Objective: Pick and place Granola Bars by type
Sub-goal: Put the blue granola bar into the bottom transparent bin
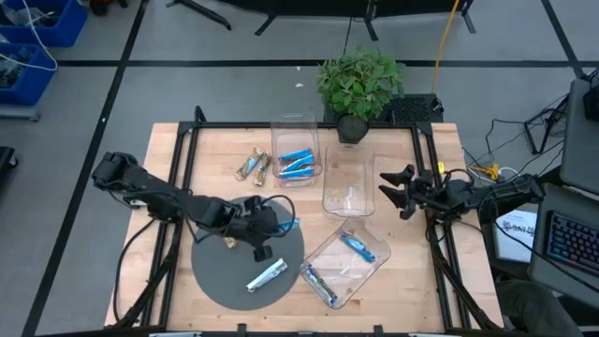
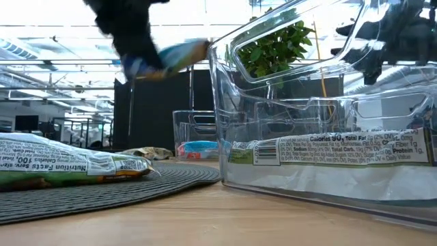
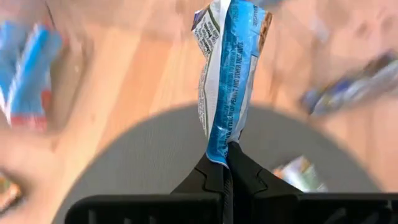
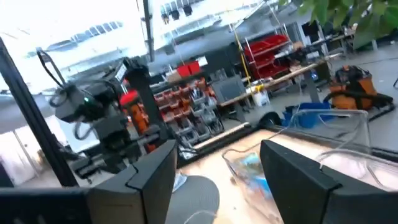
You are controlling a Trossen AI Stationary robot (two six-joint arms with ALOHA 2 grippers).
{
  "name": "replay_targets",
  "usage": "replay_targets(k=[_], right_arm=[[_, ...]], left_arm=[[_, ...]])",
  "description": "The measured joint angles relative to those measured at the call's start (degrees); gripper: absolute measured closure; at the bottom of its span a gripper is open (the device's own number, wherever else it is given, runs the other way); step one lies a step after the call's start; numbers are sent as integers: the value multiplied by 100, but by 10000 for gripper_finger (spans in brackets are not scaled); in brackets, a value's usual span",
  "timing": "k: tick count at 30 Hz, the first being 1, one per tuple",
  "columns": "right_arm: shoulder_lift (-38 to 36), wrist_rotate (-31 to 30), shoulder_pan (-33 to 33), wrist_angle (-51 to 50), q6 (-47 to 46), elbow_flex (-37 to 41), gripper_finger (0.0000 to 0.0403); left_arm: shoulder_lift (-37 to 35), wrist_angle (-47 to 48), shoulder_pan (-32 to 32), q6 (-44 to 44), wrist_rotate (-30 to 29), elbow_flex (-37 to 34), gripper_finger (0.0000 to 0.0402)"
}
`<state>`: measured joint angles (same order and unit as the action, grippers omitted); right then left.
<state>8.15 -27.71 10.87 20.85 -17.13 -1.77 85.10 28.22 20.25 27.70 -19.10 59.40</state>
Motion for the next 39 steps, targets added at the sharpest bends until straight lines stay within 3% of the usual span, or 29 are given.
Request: replay_targets(k=[8, 17, 23, 32, 39], right_arm=[[721, 81, -2, 2, 515, -1168, 181], [2548, 250, 7, -340, 899, -3043, 181], [3814, 252, 9, -205, 1213, -4110, 181], [5173, 228, 0, -178, 1262, -5150, 181], [5754, 72, -4, -171, 1378, -5649, 181]], left_arm=[[0, 81, -231, -254, -408, 1011, 400], [-2, 85, -611, -701, -554, 1760, 401], [-2, -524, -934, -1429, -538, 2165, 401], [-4, -999, -1351, -2072, -159, 2401, 401], [-4, -1188, -1429, -2338, 355, 2401, 401]])
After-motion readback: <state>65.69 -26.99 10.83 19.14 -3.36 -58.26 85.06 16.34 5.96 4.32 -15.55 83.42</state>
